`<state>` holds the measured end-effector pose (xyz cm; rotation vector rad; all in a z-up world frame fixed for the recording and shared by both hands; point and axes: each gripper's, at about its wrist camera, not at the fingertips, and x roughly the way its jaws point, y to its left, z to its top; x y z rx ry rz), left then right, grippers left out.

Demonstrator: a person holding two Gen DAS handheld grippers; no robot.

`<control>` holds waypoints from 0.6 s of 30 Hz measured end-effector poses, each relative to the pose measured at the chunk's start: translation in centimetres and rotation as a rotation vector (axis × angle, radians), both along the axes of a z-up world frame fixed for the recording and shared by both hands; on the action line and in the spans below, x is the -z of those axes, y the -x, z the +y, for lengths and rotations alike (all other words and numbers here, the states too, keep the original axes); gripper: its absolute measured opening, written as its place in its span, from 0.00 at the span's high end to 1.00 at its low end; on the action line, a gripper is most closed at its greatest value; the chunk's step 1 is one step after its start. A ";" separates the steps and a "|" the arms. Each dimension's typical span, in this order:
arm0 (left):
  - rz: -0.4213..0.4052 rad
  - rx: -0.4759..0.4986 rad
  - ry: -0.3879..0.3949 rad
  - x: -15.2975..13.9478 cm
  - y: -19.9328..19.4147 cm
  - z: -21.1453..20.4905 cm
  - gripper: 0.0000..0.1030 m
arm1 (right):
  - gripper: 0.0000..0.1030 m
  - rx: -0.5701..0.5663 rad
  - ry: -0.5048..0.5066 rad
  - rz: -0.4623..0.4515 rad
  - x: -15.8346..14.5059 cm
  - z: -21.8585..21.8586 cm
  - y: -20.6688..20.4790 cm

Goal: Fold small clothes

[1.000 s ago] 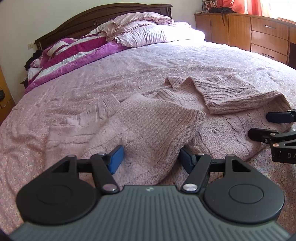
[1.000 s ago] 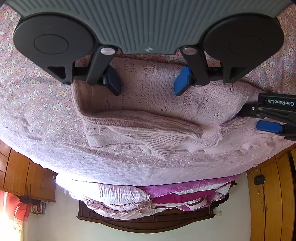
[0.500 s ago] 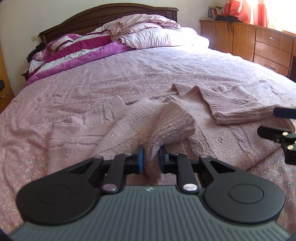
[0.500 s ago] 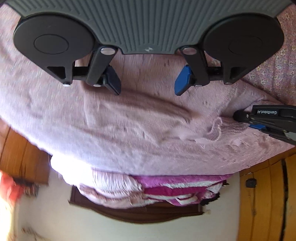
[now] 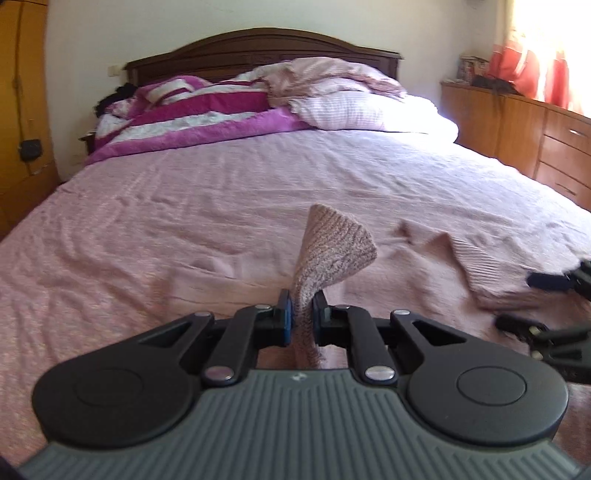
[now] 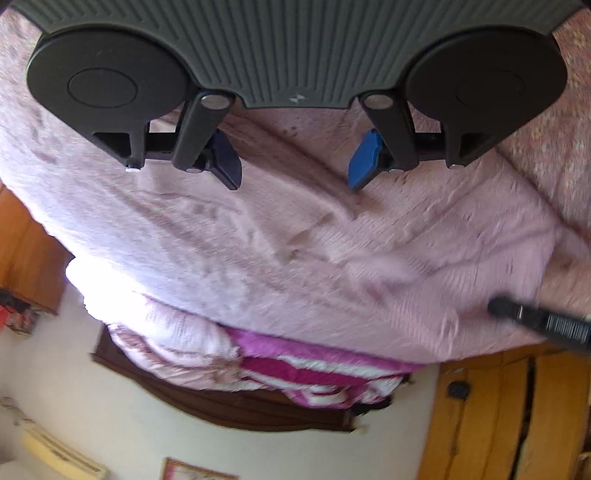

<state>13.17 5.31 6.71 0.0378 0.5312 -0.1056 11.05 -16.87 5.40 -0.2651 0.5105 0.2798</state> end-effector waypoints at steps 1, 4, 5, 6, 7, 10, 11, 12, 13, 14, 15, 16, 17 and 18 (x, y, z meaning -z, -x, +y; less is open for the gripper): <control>0.000 -0.016 -0.006 0.0 -0.3 0.5 0.88 | 0.31 0.001 -0.007 0.001 0.2 -0.2 -0.1; -0.001 -0.053 -0.020 -0.1 -1.3 1.9 0.88 | 0.33 0.004 -0.032 0.002 0.5 -0.8 -0.7; -0.001 -0.058 -0.029 -0.1 -1.6 2.3 0.88 | 0.42 0.009 -0.035 0.001 0.4 -1.1 -0.9; -0.003 -0.059 -0.042 -0.2 -2.0 2.5 0.88 | 0.59 0.013 -0.032 0.001 0.4 -1.3 -1.3; -0.007 -0.058 -0.058 -0.4 -2.4 2.7 0.88 | 0.66 0.025 -0.016 0.003 0.3 -1.5 -1.6; -0.022 -0.045 -0.091 -1.3 -3.5 3.2 0.88 | 0.88 0.055 0.012 -0.020 -0.5 -2.3 -2.6; -0.021 -0.043 -0.085 -1.6 -3.9 3.6 0.88 | 0.88 0.069 0.016 -0.042 -0.9 -2.7 -2.9; -0.019 -0.047 -0.076 -1.8 -4.5 4.0 0.88 | 0.88 0.090 0.022 -0.069 -1.4 -3.1 -3.3; -0.019 -0.053 -0.073 -2.0 -4.9 4.5 0.88 | 0.88 0.118 0.026 -0.096 -2.0 -3.5 -3.8; -0.019 -0.065 -0.074 -2.1 -5.5 4.9 0.88 | 0.88 0.148 0.023 -0.112 -2.5 -4.0 -4.5; -0.016 -0.078 -0.074 -2.1 -6.1 5.4 0.89 | 0.89 0.174 0.012 -0.113 -2.8 -4.7 -5.4; -0.008 -0.087 -0.074 -1.9 -6.7 5.9 0.89 | 0.89 0.201 -0.002 -0.105 -3.0 -5.4 -6.3; 0.004 -0.097 -0.067 -1.7 -7.3 6.4 0.89 | 0.89 0.226 -0.016 -0.095 -3.1 -6.0 -7.2; 0.020 -0.104 -0.053 -1.2 -7.9 6.9 0.89 | 0.89 0.247 -0.024 -0.080 -2.9 -6.6 -8.0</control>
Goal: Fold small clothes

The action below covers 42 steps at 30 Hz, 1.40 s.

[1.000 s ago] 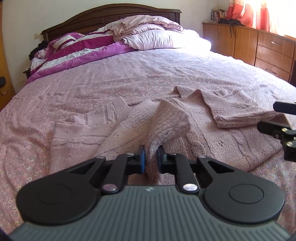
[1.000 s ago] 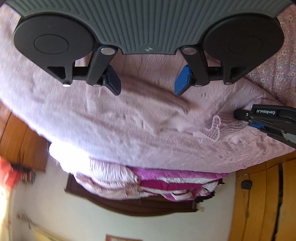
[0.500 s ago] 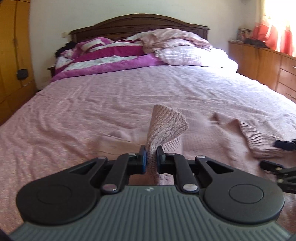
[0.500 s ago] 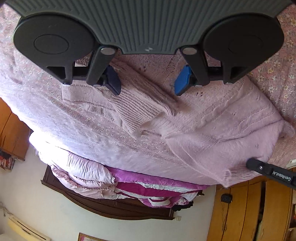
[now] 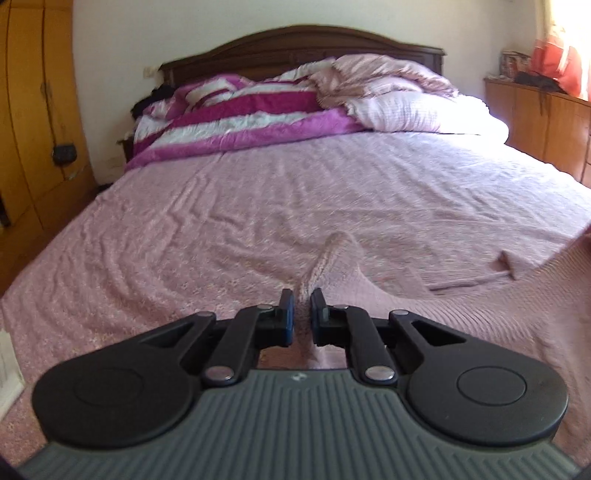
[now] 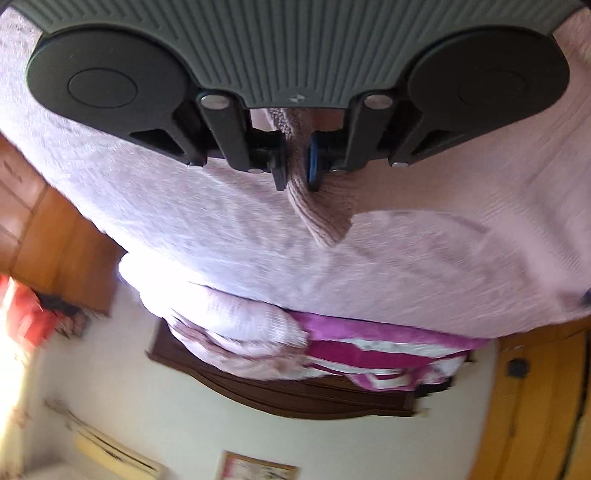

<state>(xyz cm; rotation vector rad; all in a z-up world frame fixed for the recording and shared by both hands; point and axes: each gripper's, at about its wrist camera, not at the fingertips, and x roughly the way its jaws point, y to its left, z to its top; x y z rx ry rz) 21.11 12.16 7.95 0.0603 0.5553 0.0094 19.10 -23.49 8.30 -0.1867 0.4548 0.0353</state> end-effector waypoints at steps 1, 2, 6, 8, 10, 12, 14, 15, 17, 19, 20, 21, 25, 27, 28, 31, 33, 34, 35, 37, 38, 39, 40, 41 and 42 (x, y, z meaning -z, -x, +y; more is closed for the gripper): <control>0.017 -0.001 0.014 0.5 -0.5 0.3 0.89 | 0.89 0.017 -0.004 0.016 0.3 -0.5 -0.9; 0.032 -0.004 0.017 1.1 -1.0 0.5 0.89 | 0.89 0.033 -0.005 0.035 0.7 -0.8 -1.6; 0.088 0.001 -0.023 3.8 -2.4 0.3 0.89 | 0.89 0.079 -0.022 0.114 3.4 -1.8 -3.9; 0.106 0.002 -0.050 5.0 -3.0 0.2 0.87 | 0.89 0.104 -0.036 0.153 4.8 -2.3 -4.5; 0.125 -0.017 -0.065 6.2 -3.6 0.6 0.87 | 0.88 0.118 -0.054 0.159 5.8 -2.5 -4.6; 0.121 -0.030 -0.026 6.6 -3.7 1.3 0.86 | 0.87 0.125 -0.070 0.165 5.9 -2.7 -4.8; 0.114 -0.040 0.003 6.5 -3.4 1.7 0.77 | 0.87 0.127 -0.077 0.170 5.8 -2.6 -5.0; 0.114 -0.052 0.004 6.3 -3.2 2.0 0.67 | 0.85 0.131 -0.082 0.171 5.8 -2.7 -5.0; 0.118 -0.072 0.010 5.8 -2.9 2.3 0.58 | 0.81 0.139 -0.092 0.171 5.6 -2.8 -5.0; 0.131 -0.059 0.045 5.0 -2.5 2.7 0.57 | 0.76 0.150 -0.097 0.167 5.0 -2.9 -4.8; 0.136 -0.045 0.068 4.4 -2.4 2.8 0.57 | 0.69 0.155 -0.097 0.162 4.6 -2.8 -4.6; 0.136 -0.036 0.085 3.9 -2.2 2.8 0.57 | 0.64 0.159 -0.097 0.151 4.0 -2.8 -4.2; 0.111 0.007 0.164 2.2 -1.2 2.5 0.48 | 0.48 0.112 -0.151 0.122 1.3 -2.8 -3.1; 0.098 0.021 0.183 2.0 -0.7 2.2 0.46 | 0.45 0.082 -0.190 0.105 0.2 -2.8 -2.4; 0.100 0.028 0.174 2.1 -0.6 2.0 0.46 | 0.44 0.058 -0.207 0.102 -0.1 -2.7 -2.1; 0.113 0.016 0.109 3.2 -0.3 1.5 0.46 | 0.39 -0.037 -0.300 0.135 0.3 -2.8 -1.6; 0.127 0.001 0.083 4.4 0.0 1.7 0.46 | 0.36 -0.086 -0.360 0.175 1.3 -2.7 -1.6; 0.138 -0.009 0.068 5.0 0.0 1.8 0.46 | 0.36 -0.086 -0.355 0.193 1.8 -2.5 -1.6; 0.141 -0.019 0.049 5.6 0.0 2.0 0.44 | 0.36 -0.076 -0.328 0.211 2.4 -2.2 -1.8; 0.129 -0.031 0.040 6.4 0.2 2.3 0.42 | 0.36 -0.045 -0.267 0.241 3.9 -1.8 -2.2; 0.127 -0.039 0.053 6.6 0.2 2.6 0.38 | 0.36 -0.033 -0.256 0.239 4.6 -1.9 -2.4; 0.127 -0.052 0.070 6.7 0.2 2.9 0.34 | 0.35 -0.035 -0.271 0.222 5.2 -2.2 -2.3; 0.131 -0.065 0.086 6.8 0.1 3.2 0.32 | 0.34 -0.032 -0.291 0.213 5.5 -2.4 -2.3; 0.135 -0.077 0.102 6.8 0.0 3.5 0.29 | 0.34 -0.026 -0.308 0.209 5.6 -2.5 -2.3; 0.141 -0.089 0.120 6.8 -0.1 3.7 0.28 | 0.33 -0.022 -0.311 0.207 5.7 -2.6 -2.4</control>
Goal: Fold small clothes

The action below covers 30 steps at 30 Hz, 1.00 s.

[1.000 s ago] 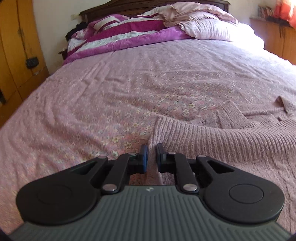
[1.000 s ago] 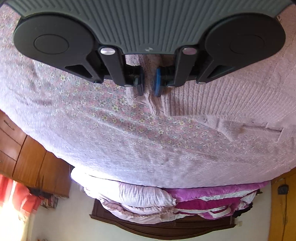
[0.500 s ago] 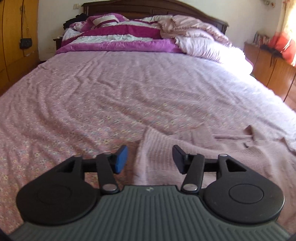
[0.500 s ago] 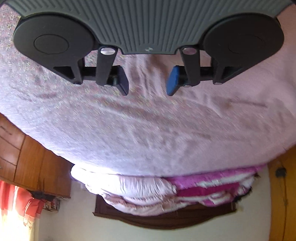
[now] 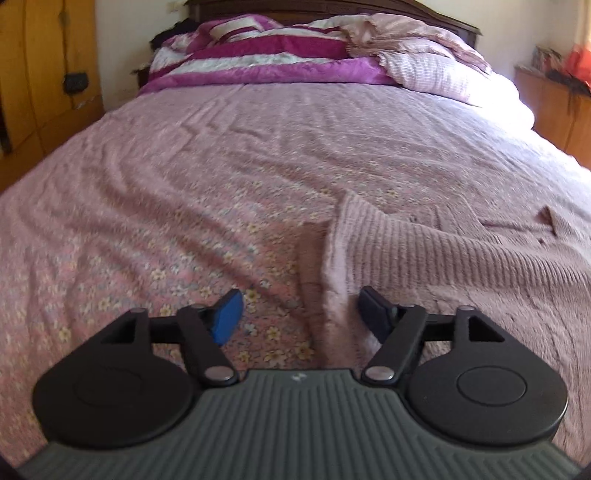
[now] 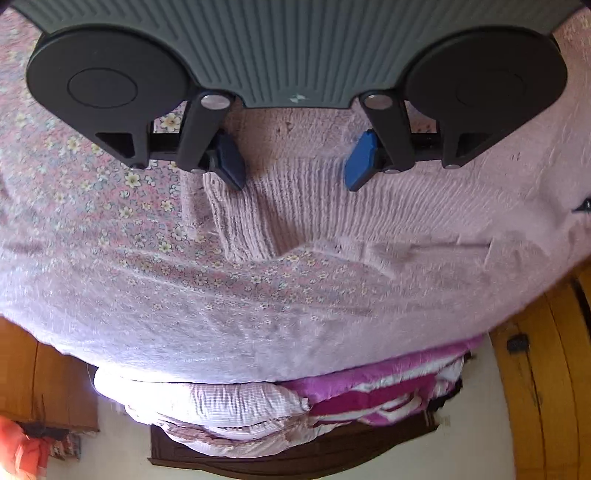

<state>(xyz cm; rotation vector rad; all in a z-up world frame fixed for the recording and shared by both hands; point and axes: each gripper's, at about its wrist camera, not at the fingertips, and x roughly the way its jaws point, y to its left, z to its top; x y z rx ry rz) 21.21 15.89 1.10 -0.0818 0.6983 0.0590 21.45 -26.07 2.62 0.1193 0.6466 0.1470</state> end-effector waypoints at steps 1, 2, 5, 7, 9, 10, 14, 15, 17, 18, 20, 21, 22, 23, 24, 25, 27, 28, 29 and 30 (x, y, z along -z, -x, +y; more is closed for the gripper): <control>0.005 -0.009 0.016 0.0 0.0 0.2 0.28 | 0.33 0.003 0.002 -0.002 0.0 0.0 0.0; 0.008 -0.014 0.023 -0.1 0.0 0.2 0.28 | 0.33 0.006 0.006 -0.005 0.1 0.1 0.1; 0.015 -0.014 0.019 -0.8 0.7 -0.1 0.31 | 0.33 0.034 0.004 -0.006 -0.4 0.1 0.2; 0.021 0.011 0.045 -1.3 1.3 -0.3 0.31 | 0.31 0.074 -0.022 0.010 -1.0 0.1 0.7; 0.031 0.035 0.056 -2.0 2.0 -0.5 0.30 | 0.21 0.094 -0.070 0.011 -1.9 0.2 1.7; 0.035 0.047 0.056 -2.3 2.4 -0.6 0.30 | 0.19 0.092 -0.091 -0.003 -2.4 0.3 2.5; 0.050 0.050 0.050 -3.5 4.2 -1.2 0.30 | 0.15 0.058 -0.113 -0.042 -4.0 0.8 5.8; 0.049 0.048 0.046 -3.7 4.6 -1.4 0.30 | 0.15 0.055 -0.112 -0.044 -4.3 0.8 6.6; 0.051 0.047 0.038 -4.0 5.5 -1.8 0.29 | 0.15 0.061 -0.118 -0.049 -4.8 0.6 8.2; 0.054 0.048 0.036 -4.1 6.0 -2.0 0.29 | 0.14 0.069 -0.125 -0.053 -5.0 0.4 8.9; 0.063 0.047 0.039 -4.2 6.7 -2.5 0.29 | 0.12 0.087 -0.134 -0.056 -5.3 -0.2 10.2; 0.067 0.042 0.046 -4.3 7.1 -2.7 0.29 | 0.09 0.096 -0.130 -0.056 -5.3 -0.5 10.7; 0.071 0.043 0.055 -4.4 7.5 -2.9 0.29 | 0.09 0.105 -0.123 -0.056 -5.3 -0.9 11.0; 0.075 0.047 0.066 -4.4 7.9 -3.2 0.29 | 0.08 0.113 -0.114 -0.051 -5.3 -1.2 11.3; 0.079 0.052 0.074 -4.4 8.2 -3.5 0.29 | 0.08 0.124 -0.110 -0.045 -5.2 -1.5 11.5; 0.082 0.057 0.079 -4.4 8.6 -3.8 0.29 | 0.08 0.139 -0.115 -0.039 -5.2 -1.9 11.7; 0.088 0.065 0.076 -4.5 9.3 -4.4 0.29 | 0.08 0.162 -0.139 -0.026 -4.8 -2.8 11.9; 0.088 0.063 0.069 -4.6 9.6 -4.7 0.29 | 0.08 0.168 -0.151 -0.021 -4.6 -3.0 12.0; 0.087 0.060 0.059 -4.5 9.9 -5.0 0.29 | 0.08 0.172 -0.161 -0.015 -4.5 -3.3 12.2; 0.089 0.059 0.050 -4.5 10.2 -5.4 0.29 | 0.08 0.174 -0.166 -0.006 -4.3 -3.4 12.2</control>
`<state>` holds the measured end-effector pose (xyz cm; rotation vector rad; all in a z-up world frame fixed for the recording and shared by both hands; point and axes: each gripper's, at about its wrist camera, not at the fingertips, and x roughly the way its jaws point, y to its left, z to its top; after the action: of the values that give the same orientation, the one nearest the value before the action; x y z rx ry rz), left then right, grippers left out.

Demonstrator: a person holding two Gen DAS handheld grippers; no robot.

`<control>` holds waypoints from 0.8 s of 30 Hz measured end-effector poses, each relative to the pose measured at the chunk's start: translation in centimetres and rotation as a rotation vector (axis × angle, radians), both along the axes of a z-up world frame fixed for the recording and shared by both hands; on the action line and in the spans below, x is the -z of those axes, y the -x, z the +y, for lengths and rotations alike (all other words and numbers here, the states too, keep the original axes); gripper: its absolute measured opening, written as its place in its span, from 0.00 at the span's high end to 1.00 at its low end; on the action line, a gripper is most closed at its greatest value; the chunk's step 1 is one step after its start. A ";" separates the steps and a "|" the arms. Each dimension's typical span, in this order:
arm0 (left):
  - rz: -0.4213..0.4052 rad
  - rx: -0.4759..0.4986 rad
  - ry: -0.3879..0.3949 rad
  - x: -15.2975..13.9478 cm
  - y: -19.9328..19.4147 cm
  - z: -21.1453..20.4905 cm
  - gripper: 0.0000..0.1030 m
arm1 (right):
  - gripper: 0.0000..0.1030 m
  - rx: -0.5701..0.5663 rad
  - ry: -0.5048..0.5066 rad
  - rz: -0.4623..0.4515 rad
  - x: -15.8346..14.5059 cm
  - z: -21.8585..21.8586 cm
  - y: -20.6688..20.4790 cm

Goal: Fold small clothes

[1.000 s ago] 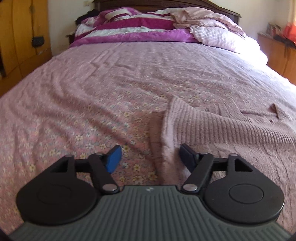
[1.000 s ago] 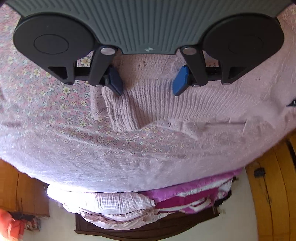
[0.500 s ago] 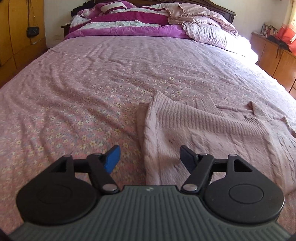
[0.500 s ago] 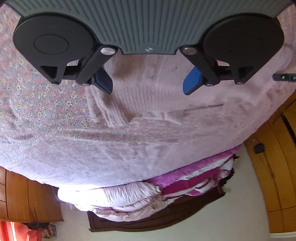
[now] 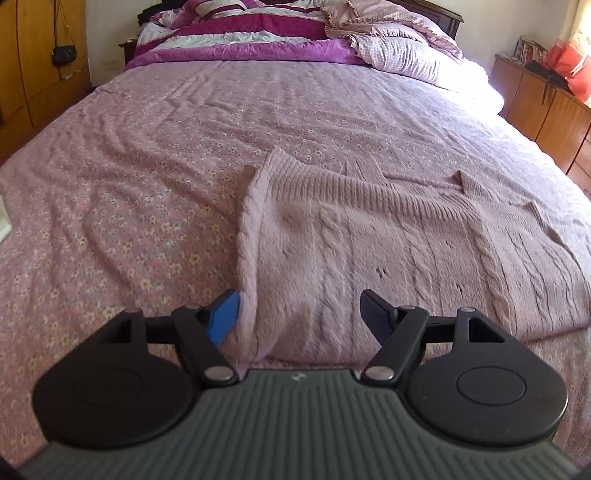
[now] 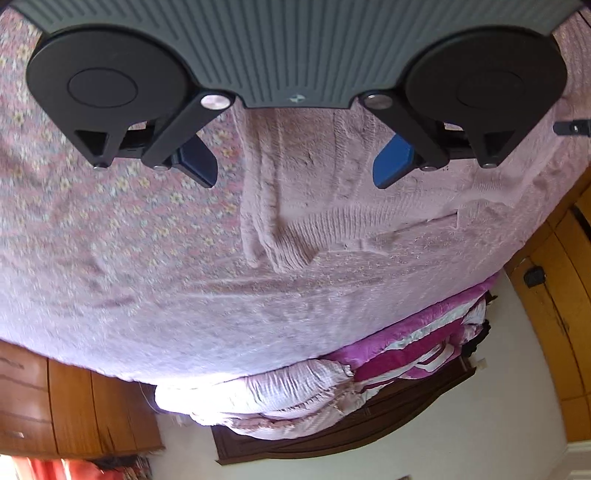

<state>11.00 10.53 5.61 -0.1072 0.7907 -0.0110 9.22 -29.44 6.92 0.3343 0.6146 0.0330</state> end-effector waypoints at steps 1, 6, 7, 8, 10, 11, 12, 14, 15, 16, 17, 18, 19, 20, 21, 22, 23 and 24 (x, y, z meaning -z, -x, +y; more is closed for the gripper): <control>0.003 0.001 -0.007 0.0 0.2 -0.3 0.29 | 0.08 0.002 -0.003 0.009 0.2 -0.1 0.1; 0.002 -0.006 -0.022 -0.3 1.5 -1.1 0.29 | 0.08 0.004 -0.053 0.053 1.7 -0.7 -0.3; 0.000 -0.008 -0.020 -0.3 1.7 -1.1 0.29 | 0.08 0.004 -0.061 0.066 2.1 -0.8 -0.5; 0.001 -0.009 -0.015 -0.4 2.0 -1.1 0.29 | 0.08 0.007 -0.067 0.073 2.4 -0.9 -0.7; 0.013 -0.011 -0.005 -0.4 2.1 -1.0 0.29 | 0.08 0.016 -0.076 0.093 3.2 -1.0 -1.1; 0.020 -0.013 -0.004 -0.4 2.2 -0.9 0.29 | 0.07 0.018 -0.082 0.092 3.5 -1.1 -1.1; 0.025 -0.018 -0.008 -0.4 2.2 -0.9 0.29 | 0.06 0.019 -0.086 0.081 3.7 -1.1 -1.1; 0.029 -0.024 -0.015 -0.4 2.3 -0.8 0.28 | 0.04 0.021 -0.094 0.073 3.9 -1.0 -1.2; 0.031 -0.026 -0.015 -0.5 2.3 -0.7 0.29 | 0.03 0.021 -0.099 0.072 4.0 -1.0 -1.3; 0.033 -0.028 -0.015 -0.5 2.3 -0.6 0.29 | 0.03 0.021 -0.104 0.073 4.0 -1.0 -1.4; 0.038 -0.031 -0.015 -0.5 2.3 -0.6 0.29 | 0.03 0.015 -0.112 0.074 4.0 -1.0 -1.5; 0.041 -0.033 -0.015 -0.5 2.3 -0.5 0.28 | 0.03 0.005 -0.127 0.078 3.9 -1.0 -1.8; 0.043 -0.034 -0.016 -0.5 2.3 -0.5 0.28 | 0.03 -0.009 -0.145 0.082 3.8 -1.0 -2.0; 0.046 -0.033 -0.018 -0.5 2.2 -0.6 0.29 | 0.03 -0.028 -0.169 0.086 3.8 -1.0 -2.3; 0.050 -0.033 -0.021 -0.5 2.2 -0.6 0.28 | 0.03 -0.046 -0.191 0.089 3.8 -1.0 -2.6; 0.054 -0.034 -0.022 -0.4 2.1 -0.7 0.28 | 0.03 -0.061 -0.210 0.091 3.8 -0.9 -2.8; 0.059 -0.033 -0.023 -0.3 2.1 -0.7 0.29 | 0.03 -0.073 -0.225 0.092 3.8 -0.9 -3.1; 0.063 -0.033 -0.025 -0.2 2.1 -0.8 0.29 | 0.03 -0.078 -0.233 0.092 3.9 -0.8 -3.3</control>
<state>8.91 9.69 5.78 -0.0973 0.8517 0.0337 12.51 -30.20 3.00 0.5397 0.7162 0.1656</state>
